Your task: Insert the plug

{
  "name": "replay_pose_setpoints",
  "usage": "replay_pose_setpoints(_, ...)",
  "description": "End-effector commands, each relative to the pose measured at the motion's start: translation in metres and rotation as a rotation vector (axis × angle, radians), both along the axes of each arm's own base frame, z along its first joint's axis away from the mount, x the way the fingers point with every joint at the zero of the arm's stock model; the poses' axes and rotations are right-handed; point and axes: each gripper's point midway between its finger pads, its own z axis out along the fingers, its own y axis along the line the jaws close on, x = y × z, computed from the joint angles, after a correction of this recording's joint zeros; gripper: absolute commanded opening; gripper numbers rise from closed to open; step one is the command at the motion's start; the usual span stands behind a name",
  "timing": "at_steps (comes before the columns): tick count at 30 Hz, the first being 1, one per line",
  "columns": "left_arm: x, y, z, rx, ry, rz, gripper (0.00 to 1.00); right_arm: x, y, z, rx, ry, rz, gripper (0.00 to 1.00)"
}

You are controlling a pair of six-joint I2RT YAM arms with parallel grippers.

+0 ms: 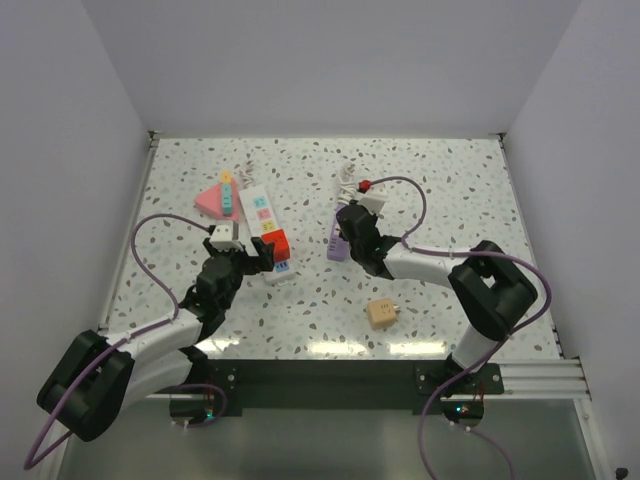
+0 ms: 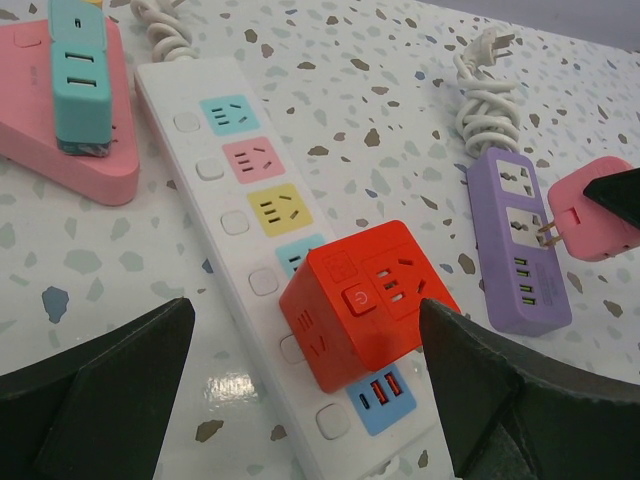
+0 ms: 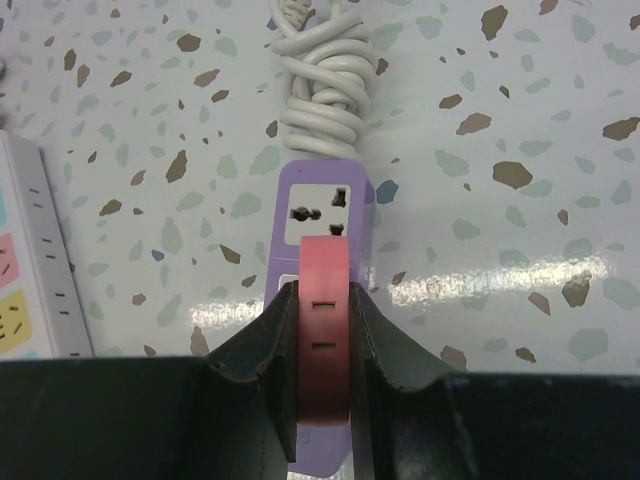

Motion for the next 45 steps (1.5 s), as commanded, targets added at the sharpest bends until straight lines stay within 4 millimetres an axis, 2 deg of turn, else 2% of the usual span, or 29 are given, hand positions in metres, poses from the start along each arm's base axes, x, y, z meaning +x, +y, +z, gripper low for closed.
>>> replay_pose_setpoints(1,0.005,-0.001,0.014,-0.034,-0.035,0.006,1.00,0.004,-0.008,0.013,0.020,-0.046,-0.071,0.00)
replay_pose_setpoints(7,0.005,-0.002,0.014,-0.036,-0.036,0.002,1.00,0.004,-0.013,0.012,0.006,-0.051,-0.094,0.00)
replay_pose_setpoints(23,0.004,-0.002,0.013,-0.036,-0.035,0.001,1.00,0.003,0.000,0.006,0.002,-0.041,-0.082,0.00)
replay_pose_setpoints(28,0.004,-0.002,0.012,-0.035,-0.033,-0.001,1.00,0.003,-0.006,0.000,-0.031,-0.032,-0.106,0.00)
replay_pose_setpoints(36,0.004,-0.003,0.012,-0.035,-0.032,-0.002,1.00,0.002,-0.014,0.001,-0.039,-0.046,-0.140,0.00)
replay_pose_setpoints(45,0.004,-0.004,0.012,-0.036,-0.032,-0.005,1.00,0.007,-0.015,-0.002,-0.060,-0.052,-0.161,0.00)
